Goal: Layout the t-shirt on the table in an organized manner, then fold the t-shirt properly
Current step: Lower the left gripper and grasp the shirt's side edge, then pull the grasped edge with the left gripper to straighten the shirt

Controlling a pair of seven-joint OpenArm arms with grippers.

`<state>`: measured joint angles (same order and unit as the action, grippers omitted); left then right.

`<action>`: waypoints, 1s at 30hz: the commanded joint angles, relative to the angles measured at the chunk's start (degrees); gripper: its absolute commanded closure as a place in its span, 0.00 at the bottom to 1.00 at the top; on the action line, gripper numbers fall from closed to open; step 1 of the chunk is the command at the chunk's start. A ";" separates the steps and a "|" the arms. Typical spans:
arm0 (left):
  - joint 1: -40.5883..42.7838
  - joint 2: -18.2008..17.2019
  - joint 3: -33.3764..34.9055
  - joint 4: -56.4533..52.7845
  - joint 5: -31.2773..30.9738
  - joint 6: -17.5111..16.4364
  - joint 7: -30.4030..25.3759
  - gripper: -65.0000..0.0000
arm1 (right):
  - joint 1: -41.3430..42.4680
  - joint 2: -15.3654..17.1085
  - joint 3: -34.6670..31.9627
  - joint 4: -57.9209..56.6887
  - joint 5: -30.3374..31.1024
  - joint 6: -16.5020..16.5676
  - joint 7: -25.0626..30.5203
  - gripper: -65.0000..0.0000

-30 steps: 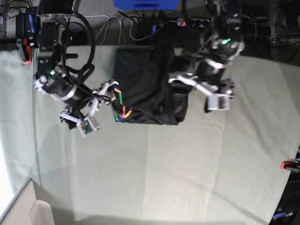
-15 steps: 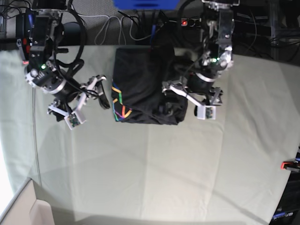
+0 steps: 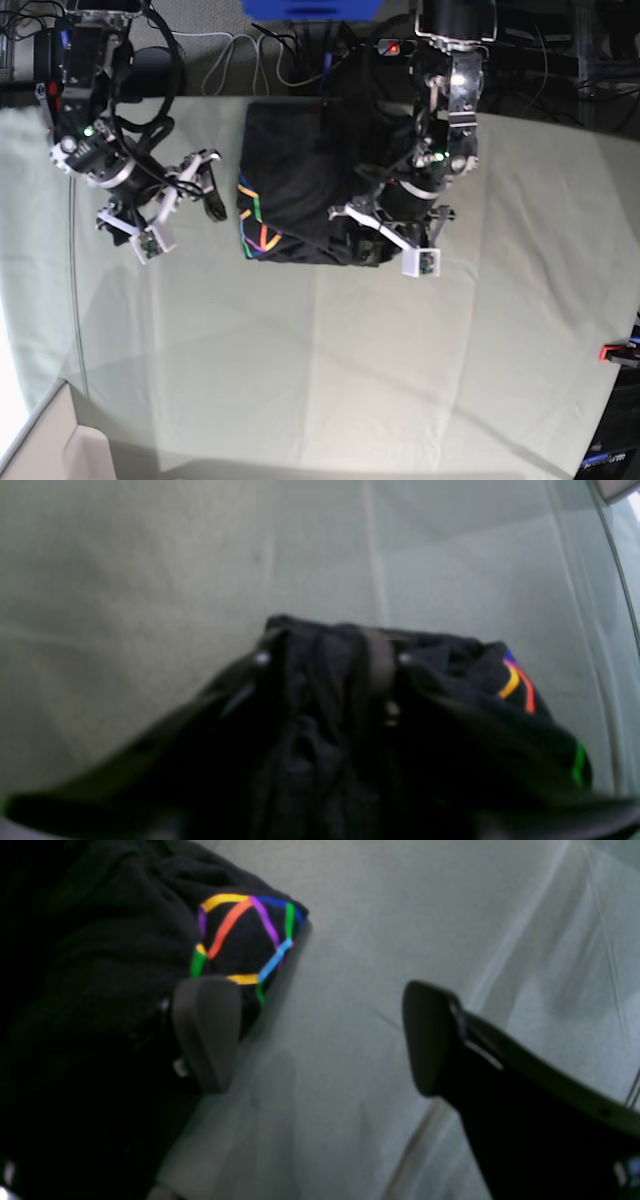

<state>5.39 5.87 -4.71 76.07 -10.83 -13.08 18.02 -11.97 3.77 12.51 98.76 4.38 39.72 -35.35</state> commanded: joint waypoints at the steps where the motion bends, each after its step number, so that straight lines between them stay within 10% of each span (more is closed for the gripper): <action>1: -0.86 0.24 0.09 0.81 -1.87 -0.33 -1.19 0.80 | 0.23 0.41 0.81 1.15 0.58 0.28 1.11 0.20; 6: -1.83 -1.43 0.53 1.33 -9.52 -0.33 -1.10 1.00 | 0.05 0.49 1.33 1.15 0.58 0.28 1.11 0.20; 19: -6.57 -6.44 3.96 1.33 -17.26 -0.15 -0.66 1.00 | -0.21 0.93 1.42 1.15 0.58 0.28 1.11 0.21; 30: -5.61 -6.44 3.79 -1.30 -17.70 -0.15 -0.57 0.62 | -1.35 0.93 1.42 4.32 0.58 0.28 1.11 0.21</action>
<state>0.03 -0.62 -0.84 73.67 -27.99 -12.67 18.44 -13.69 4.40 13.76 101.91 4.10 39.72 -35.44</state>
